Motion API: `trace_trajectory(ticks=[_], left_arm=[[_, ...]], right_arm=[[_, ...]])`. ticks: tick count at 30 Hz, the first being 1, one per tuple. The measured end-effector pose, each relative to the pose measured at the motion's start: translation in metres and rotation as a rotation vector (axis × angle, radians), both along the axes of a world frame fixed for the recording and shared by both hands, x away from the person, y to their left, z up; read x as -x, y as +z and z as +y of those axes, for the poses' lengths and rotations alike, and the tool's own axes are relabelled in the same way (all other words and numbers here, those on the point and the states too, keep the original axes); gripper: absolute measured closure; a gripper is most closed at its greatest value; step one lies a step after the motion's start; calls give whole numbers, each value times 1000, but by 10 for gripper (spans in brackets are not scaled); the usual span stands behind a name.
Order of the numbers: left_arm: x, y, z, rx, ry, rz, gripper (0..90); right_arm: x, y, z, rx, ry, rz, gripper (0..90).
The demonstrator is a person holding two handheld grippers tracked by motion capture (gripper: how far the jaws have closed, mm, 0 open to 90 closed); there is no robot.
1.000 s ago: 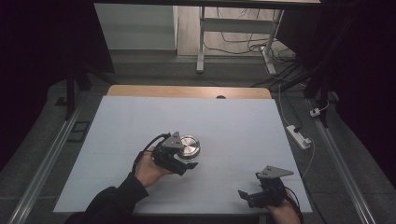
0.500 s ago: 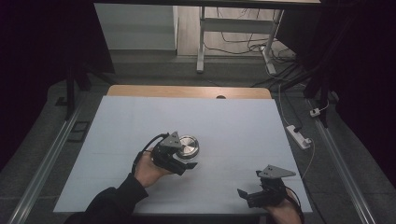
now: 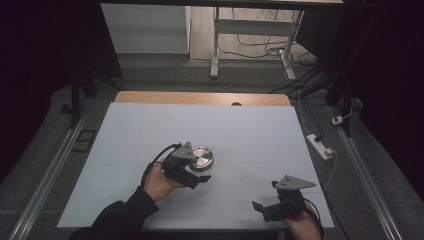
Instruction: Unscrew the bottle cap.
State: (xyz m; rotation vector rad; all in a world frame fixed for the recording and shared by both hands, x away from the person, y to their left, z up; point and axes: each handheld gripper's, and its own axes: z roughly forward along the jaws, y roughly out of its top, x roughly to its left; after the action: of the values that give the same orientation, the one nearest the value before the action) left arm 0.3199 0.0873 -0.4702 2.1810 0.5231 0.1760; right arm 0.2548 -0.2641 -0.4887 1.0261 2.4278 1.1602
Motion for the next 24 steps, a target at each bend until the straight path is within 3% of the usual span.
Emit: trace_trajectory(ticks=[10, 24], left_arm=[[0, 1, 0, 2, -2, -1, 152], [-1, -1, 1, 5, -9, 8, 152]], right_arm=[[-1, 3, 6, -12, 17, -12, 0], [-4, 13, 21, -45, 84, -48, 0]])
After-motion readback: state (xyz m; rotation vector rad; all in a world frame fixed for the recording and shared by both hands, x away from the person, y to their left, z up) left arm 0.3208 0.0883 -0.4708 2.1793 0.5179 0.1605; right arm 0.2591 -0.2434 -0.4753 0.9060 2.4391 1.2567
